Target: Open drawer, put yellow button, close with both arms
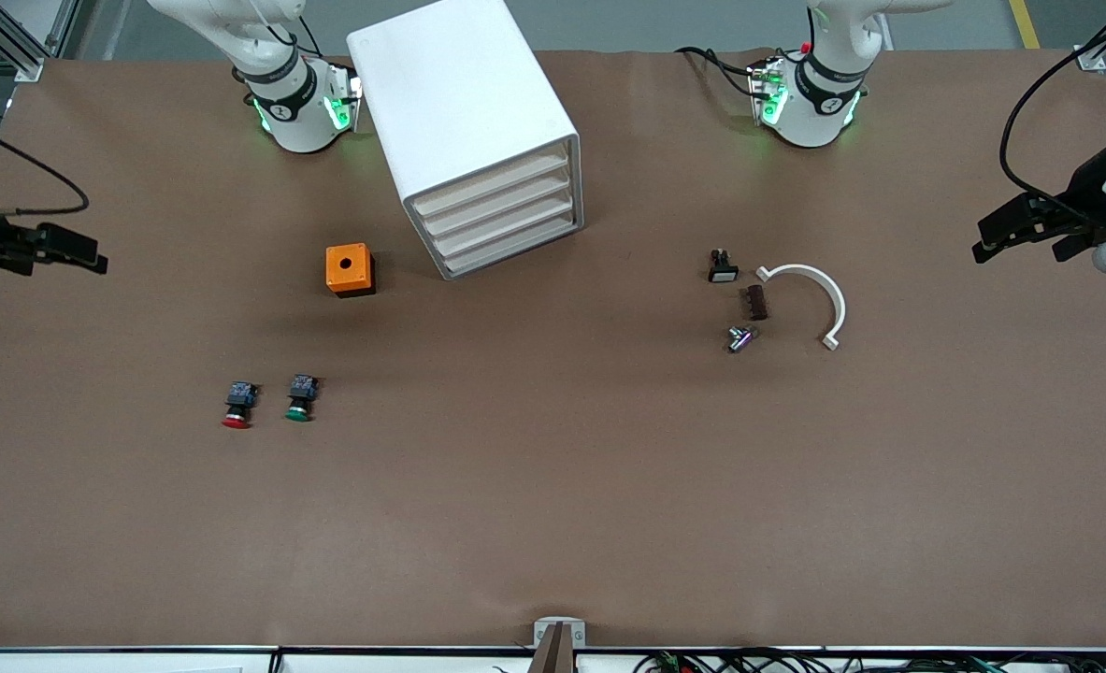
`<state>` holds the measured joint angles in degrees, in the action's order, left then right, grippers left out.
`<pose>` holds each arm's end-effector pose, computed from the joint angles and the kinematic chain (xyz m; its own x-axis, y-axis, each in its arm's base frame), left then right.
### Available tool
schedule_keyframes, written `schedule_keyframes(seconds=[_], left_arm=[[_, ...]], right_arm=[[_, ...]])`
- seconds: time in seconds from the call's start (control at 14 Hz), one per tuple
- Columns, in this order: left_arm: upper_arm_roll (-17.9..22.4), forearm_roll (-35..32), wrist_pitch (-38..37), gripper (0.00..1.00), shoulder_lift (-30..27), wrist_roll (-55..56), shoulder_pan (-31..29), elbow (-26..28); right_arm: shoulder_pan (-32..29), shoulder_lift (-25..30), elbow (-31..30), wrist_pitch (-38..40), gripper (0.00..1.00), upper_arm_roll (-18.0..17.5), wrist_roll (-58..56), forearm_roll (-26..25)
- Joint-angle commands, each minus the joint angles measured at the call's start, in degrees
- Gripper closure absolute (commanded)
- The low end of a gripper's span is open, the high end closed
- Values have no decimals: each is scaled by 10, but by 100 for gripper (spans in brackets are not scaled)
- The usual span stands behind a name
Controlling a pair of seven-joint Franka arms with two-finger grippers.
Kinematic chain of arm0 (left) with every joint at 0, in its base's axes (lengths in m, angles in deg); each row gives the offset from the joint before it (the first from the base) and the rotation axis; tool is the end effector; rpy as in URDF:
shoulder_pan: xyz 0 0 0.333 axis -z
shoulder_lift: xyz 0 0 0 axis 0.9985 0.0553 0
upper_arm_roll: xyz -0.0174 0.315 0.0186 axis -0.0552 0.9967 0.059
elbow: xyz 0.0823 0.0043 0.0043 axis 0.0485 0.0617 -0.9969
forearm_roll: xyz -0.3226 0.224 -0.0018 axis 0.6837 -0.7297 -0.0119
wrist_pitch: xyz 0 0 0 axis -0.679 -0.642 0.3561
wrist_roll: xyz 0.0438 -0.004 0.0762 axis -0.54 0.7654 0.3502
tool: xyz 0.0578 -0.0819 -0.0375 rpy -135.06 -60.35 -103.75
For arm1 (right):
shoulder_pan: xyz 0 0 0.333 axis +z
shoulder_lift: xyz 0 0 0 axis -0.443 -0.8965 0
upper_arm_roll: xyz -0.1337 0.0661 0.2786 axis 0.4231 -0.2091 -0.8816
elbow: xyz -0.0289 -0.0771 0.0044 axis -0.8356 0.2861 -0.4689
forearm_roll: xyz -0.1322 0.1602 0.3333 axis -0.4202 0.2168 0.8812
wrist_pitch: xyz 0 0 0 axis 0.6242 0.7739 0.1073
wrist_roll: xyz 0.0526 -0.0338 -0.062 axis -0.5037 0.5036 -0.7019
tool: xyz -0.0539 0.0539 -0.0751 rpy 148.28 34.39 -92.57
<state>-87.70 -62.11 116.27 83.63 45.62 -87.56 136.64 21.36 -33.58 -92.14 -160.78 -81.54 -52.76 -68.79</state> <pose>0.5448 -0.0040 0.6061 0.9993 0.0288 0.0227 0.0278 -0.9986 0.0449 0.5695 -0.0664 0.5548 0.9881 -0.0038 -0.1541 -0.0080 -0.9996 -0.0266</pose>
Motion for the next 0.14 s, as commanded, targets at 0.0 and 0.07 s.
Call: schedule_keyframes(seconds=[0.0,0.07], left_arm=[[0,-15,-9,0,1,9,6,-8],[-1,-15,-9,0,1,9,6,-8]], right_arm=[[-9,-22,33,11,0,-5,6,-3],[-8,-25,29,11,0,-5,8,-3]])
